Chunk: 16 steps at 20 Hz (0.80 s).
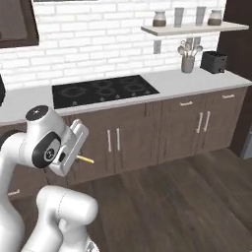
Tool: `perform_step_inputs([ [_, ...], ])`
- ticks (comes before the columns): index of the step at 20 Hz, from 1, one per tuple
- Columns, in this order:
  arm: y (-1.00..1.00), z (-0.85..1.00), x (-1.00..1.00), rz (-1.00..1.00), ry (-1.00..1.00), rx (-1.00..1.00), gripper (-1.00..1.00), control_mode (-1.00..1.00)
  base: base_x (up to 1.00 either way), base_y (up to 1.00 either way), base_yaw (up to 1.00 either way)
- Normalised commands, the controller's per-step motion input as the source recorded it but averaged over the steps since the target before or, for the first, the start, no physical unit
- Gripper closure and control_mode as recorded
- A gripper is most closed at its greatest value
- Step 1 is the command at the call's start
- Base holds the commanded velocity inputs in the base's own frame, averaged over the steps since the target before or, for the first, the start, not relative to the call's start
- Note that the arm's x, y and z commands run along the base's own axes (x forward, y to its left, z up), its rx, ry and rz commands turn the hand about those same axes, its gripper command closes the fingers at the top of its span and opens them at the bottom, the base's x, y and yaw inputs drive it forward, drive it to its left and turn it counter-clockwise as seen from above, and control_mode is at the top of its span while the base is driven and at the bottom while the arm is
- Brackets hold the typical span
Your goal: Take a straw from the drawer in front and place it inside the glass cup on the dining counter.
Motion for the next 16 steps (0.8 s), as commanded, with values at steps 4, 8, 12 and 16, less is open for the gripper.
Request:
perform_step_inputs([
  [4, 0.0, 0.0, 0.0, 0.0, 0.0, 0.0, 1.0, 1.0, 0.74, -0.28, -0.69],
  [8, 0.0, 0.0, 0.0, 0.0, 0.0, 0.0, 1.0, 1.0, 0.83, -0.38, -0.65],
  [12, 0.0, 0.0, 0.0, 0.0, 0.0, 0.0, 1.0, 1.0, 1.0, -0.3, -0.55],
  [16, 0.0, 0.0, 0.0, 0.0, 0.0, 0.0, 1.0, 1.0, 1.0, -0.06, -0.45],
])
